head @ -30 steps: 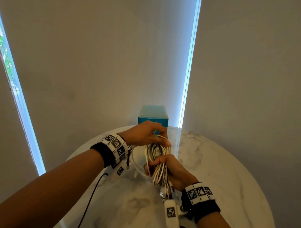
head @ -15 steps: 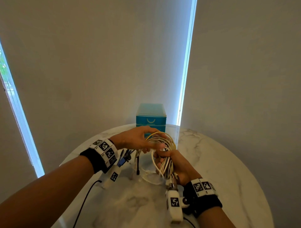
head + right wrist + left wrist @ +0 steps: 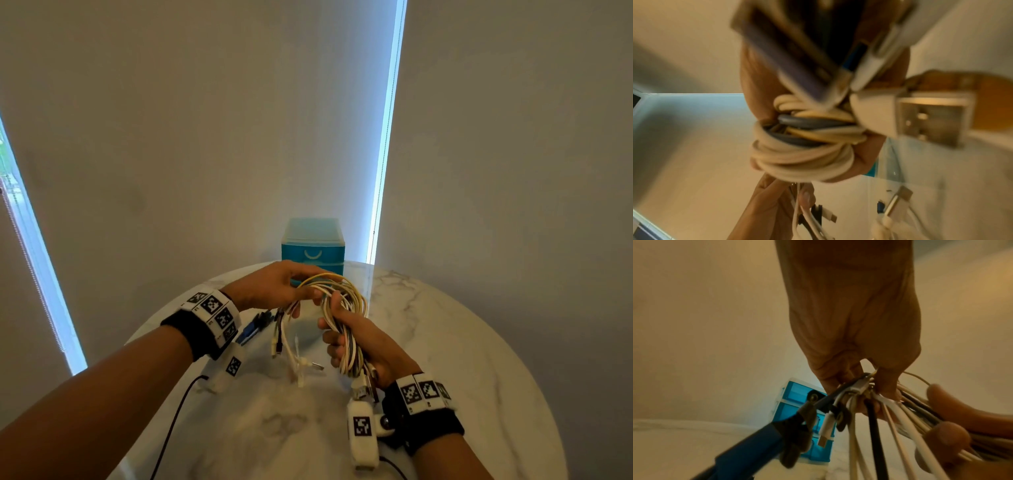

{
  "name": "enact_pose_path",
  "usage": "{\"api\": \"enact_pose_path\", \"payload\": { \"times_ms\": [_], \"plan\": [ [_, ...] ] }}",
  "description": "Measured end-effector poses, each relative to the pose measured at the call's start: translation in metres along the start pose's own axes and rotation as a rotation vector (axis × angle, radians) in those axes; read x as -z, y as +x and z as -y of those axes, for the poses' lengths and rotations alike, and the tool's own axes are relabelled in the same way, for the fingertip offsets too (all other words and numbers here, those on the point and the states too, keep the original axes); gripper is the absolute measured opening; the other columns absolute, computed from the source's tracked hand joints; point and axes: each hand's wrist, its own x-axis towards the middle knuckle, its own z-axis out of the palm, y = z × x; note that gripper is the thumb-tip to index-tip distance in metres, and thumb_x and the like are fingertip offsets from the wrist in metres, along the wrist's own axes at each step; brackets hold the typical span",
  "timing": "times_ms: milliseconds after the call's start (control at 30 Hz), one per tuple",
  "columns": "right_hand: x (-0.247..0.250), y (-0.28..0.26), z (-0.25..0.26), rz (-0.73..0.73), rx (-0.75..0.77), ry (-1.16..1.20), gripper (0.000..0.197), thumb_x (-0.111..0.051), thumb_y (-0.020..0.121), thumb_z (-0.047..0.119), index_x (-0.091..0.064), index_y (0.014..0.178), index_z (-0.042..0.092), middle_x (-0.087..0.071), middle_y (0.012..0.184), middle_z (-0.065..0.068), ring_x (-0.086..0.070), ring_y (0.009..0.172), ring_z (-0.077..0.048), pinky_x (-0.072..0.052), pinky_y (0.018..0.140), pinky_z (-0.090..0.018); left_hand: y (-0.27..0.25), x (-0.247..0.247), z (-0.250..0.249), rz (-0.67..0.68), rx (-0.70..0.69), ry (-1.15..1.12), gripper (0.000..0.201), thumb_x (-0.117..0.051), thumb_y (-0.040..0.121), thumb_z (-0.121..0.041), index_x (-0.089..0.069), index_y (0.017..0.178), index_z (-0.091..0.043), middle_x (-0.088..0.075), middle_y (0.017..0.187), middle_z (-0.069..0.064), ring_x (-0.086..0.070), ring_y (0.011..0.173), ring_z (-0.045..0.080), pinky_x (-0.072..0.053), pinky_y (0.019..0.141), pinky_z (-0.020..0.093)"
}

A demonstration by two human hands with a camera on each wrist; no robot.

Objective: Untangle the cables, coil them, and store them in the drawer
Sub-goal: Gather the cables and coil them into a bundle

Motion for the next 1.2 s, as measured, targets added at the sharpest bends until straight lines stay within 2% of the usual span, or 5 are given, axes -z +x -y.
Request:
{"api": "enact_pose_path", "payload": {
  "times_ms": [200, 500, 833, 933, 1200],
  "plan": [
    [0.005, 0.007, -0.004, -0.229, 0.131, -0.065, 0.067, -0.054, 0.089, 0.081, -0.065, 0.095, 0.015, -0.059, 0.058, 0.004, -0.05, 0.046, -0.012, -0.045, 0.043, -0.025, 0.01, -0.012, -0.009, -0.003, 0.014, 0.093, 0.053, -0.063, 0.104, -0.049, -0.052, 0.155, -0.038, -0.073, 0.108, -0.014, -0.071, 0.08, 0.004, -0.061, 0.075, 0.03],
    [0.013, 0.016, -0.011, -0.354, 0.198, -0.217, 0.086, -0.049, 0.08, 0.093, -0.071, 0.087, 0.01, -0.061, 0.061, -0.008, -0.059, 0.047, -0.02, -0.049, 0.048, -0.029, 0.033, -0.026, -0.046, -0.031, 0.398, -0.027, 0.092, -0.013, 0.102, -0.08, -0.066, 0.075, -0.01, -0.068, 0.06, 0.004, -0.064, 0.049, 0.015, -0.054, 0.053, 0.022],
    [0.013, 0.018, -0.012, -0.39, 0.245, -0.201, 0.078, -0.05, 0.09, 0.084, -0.075, 0.111, 0.013, -0.073, 0.087, -0.007, -0.065, 0.055, -0.015, -0.054, 0.055, -0.031, 0.059, -0.035, -0.051, 0.027, 0.462, 0.242, 0.142, -0.005, 0.049, -0.116, -0.078, 0.091, -0.002, -0.08, 0.085, 0.01, -0.078, 0.084, 0.025, -0.06, 0.092, 0.041],
    [0.013, 0.019, -0.011, -0.4, 0.231, -0.188, 0.068, -0.052, 0.097, 0.074, -0.073, 0.109, 0.011, -0.073, 0.084, -0.007, -0.064, 0.054, -0.015, -0.054, 0.054, -0.031, 0.059, -0.045, -0.061, 0.031, 0.425, 0.473, 0.118, -0.008, 0.073, -0.105, -0.073, 0.08, -0.007, -0.077, 0.085, 0.009, -0.077, 0.086, 0.026, -0.061, 0.093, 0.041],
    [0.021, 0.02, -0.006, -0.452, 0.163, -0.079, 0.052, -0.059, 0.104, 0.056, -0.069, 0.103, 0.005, -0.066, 0.075, -0.011, -0.061, 0.053, -0.02, -0.053, 0.055, -0.034, 0.051, -0.055, -0.067, 0.14, 0.427, 0.165, 0.141, -0.027, 0.049, -0.116, -0.03, 0.156, -0.023, -0.069, 0.118, 0.01, -0.077, 0.096, 0.026, -0.063, 0.095, 0.052]
  ]
}}
